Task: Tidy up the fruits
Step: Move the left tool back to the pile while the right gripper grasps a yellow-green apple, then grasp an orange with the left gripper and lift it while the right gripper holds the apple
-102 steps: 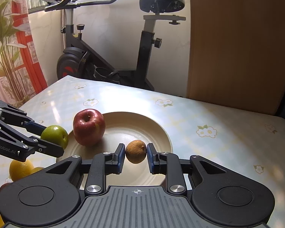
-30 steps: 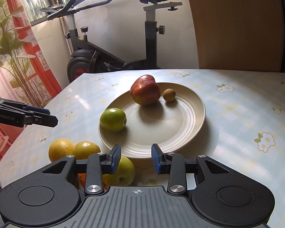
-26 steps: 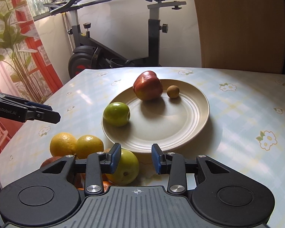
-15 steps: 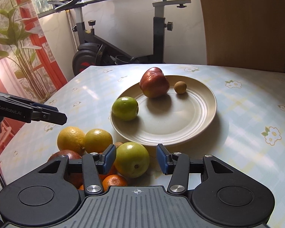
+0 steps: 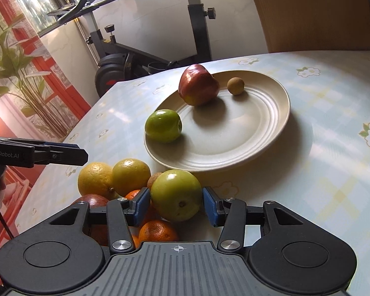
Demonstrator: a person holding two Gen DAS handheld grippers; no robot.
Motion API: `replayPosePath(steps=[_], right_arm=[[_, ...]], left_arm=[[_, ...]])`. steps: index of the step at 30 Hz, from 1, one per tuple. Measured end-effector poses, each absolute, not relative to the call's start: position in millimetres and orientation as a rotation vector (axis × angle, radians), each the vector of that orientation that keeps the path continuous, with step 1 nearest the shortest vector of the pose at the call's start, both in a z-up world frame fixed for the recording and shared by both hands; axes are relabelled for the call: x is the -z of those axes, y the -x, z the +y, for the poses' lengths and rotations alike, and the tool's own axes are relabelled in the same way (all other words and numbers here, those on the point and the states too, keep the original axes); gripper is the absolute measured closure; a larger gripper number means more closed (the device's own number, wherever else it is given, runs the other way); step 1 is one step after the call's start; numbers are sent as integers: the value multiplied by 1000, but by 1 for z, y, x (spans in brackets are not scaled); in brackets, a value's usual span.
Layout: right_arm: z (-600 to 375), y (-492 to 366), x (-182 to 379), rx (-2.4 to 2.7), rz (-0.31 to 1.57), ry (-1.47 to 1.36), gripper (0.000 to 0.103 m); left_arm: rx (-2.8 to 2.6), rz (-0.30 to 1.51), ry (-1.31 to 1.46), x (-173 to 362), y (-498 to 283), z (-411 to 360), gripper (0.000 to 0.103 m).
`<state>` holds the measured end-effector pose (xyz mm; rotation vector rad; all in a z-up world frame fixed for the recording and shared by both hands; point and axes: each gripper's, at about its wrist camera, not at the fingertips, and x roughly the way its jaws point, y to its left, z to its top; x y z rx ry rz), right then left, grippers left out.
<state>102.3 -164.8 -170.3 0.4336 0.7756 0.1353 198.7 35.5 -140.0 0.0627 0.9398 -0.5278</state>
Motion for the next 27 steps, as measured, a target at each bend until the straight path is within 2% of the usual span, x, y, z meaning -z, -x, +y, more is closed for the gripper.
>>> replayPosePath(steps=[20,23,27], right_arm=[[-181,-79,154,-12,842,-226,60],[-184,-75,154,-2,851,-222,60],[-184,-74,153,1,858,-217,60]], left_arm=[[643,971,-122,148,-197,-4,44],[688,963,-158,145,-188,-12,61],[737,1055,-112,146,-186,-21,67]])
